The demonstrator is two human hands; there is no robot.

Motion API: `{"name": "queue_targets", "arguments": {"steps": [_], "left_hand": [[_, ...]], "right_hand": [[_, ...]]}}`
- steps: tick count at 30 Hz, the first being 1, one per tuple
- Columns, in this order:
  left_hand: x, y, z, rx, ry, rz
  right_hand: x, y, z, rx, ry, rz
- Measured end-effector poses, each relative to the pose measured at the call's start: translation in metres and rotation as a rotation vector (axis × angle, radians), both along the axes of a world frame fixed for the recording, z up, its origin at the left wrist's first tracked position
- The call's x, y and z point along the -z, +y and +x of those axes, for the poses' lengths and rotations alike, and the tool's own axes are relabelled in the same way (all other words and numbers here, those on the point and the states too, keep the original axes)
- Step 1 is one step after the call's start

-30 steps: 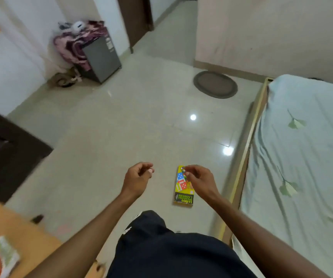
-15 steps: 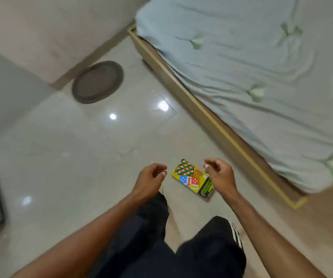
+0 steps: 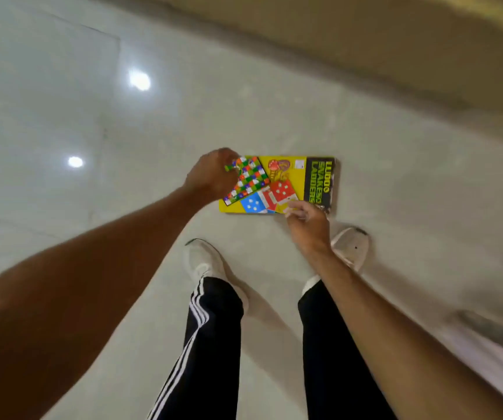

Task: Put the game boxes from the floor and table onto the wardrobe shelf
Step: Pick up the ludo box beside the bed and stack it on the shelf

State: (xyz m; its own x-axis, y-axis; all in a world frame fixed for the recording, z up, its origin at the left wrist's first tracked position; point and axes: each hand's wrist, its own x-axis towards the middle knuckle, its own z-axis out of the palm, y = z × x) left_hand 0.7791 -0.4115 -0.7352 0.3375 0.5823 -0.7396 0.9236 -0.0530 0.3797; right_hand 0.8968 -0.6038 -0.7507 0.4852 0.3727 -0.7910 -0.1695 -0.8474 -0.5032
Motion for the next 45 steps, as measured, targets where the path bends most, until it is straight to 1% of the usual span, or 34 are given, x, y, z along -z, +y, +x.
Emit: {"name": "queue_targets", "arguments": {"steps": [3, 5, 7, 10, 11, 12, 15, 16, 17, 19, 20, 22, 23, 25, 29, 31, 34, 36, 39, 42, 45], "left_hand": [[0.078, -0.010, 0.022, 0.211, 0.009, 0.040], [0.116, -0.018, 0.029, 0.354, 0.046, 0.102], [0.136, -0.026, 0.025, 0.470, 0.084, 0.153], [0.144, -0.041, 0.012, 0.472, 0.129, 0.213], [0.143, -0.046, 0.006, 0.444, 0.167, 0.196], [0.141, -0.051, 0.001, 0.397, 0.216, 0.140], [0.132, -0.063, -0.019, 0.220, 0.337, -0.169], [0.130, -0.067, -0.025, 0.141, 0.342, -0.271], [0.128, -0.073, -0.030, 0.053, 0.329, -0.331], [0.126, -0.086, -0.035, -0.151, 0.245, -0.363], [0.125, -0.091, -0.035, -0.230, 0.181, -0.363], [0.122, -0.102, -0.033, -0.384, 0.068, -0.397], [0.120, -0.108, -0.030, -0.469, 0.022, -0.428], [0.119, -0.120, -0.025, -0.604, -0.053, -0.440], [0.098, -0.126, -0.023, -0.734, -0.180, -0.381], [0.062, -0.120, -0.017, -0.727, -0.241, -0.341], [-0.027, -0.114, 0.000, -0.653, -0.329, -0.279], [-0.104, -0.114, 0.010, -0.596, -0.357, -0.254], [-0.229, -0.116, 0.027, -0.528, -0.409, -0.281], [-0.367, -0.120, 0.042, -0.430, -0.473, -0.300], [-0.480, -0.132, 0.054, -0.361, -0.516, -0.264]], "right_hand": [[0.079, -0.004, -0.011, -0.009, -0.023, -0.017], [0.113, -0.007, -0.017, 0.028, -0.054, -0.057], [0.126, -0.006, -0.019, 0.092, -0.090, -0.049], [0.128, -0.002, -0.015, 0.166, -0.113, 0.044], [0.128, -0.002, -0.012, 0.164, -0.130, 0.088], [0.126, -0.003, -0.009, 0.150, -0.151, 0.125], [0.121, -0.014, -0.001, 0.098, -0.239, 0.187], [0.118, -0.018, 0.002, 0.093, -0.275, 0.182], [0.118, -0.021, 0.004, 0.089, -0.316, 0.173], [0.123, -0.026, 0.007, 0.072, -0.345, 0.085], [0.127, -0.026, 0.008, 0.058, -0.303, 0.004], [0.136, -0.027, 0.005, -0.028, -0.148, -0.167], [0.137, -0.027, 0.003, -0.076, -0.074, -0.211], [0.138, -0.029, 0.000, -0.111, -0.023, -0.186], [0.116, -0.035, 0.003, -0.050, -0.025, -0.027], [0.088, -0.040, 0.008, -0.003, -0.030, 0.054], [0.011, -0.048, 0.024, 0.072, -0.056, 0.117], [-0.061, -0.053, 0.037, 0.129, -0.081, 0.130], [-0.189, -0.060, 0.052, 0.220, -0.129, 0.163], [-0.336, -0.077, 0.072, 0.281, -0.149, 0.246], [-0.465, -0.105, 0.091, 0.322, -0.164, 0.334]]}}
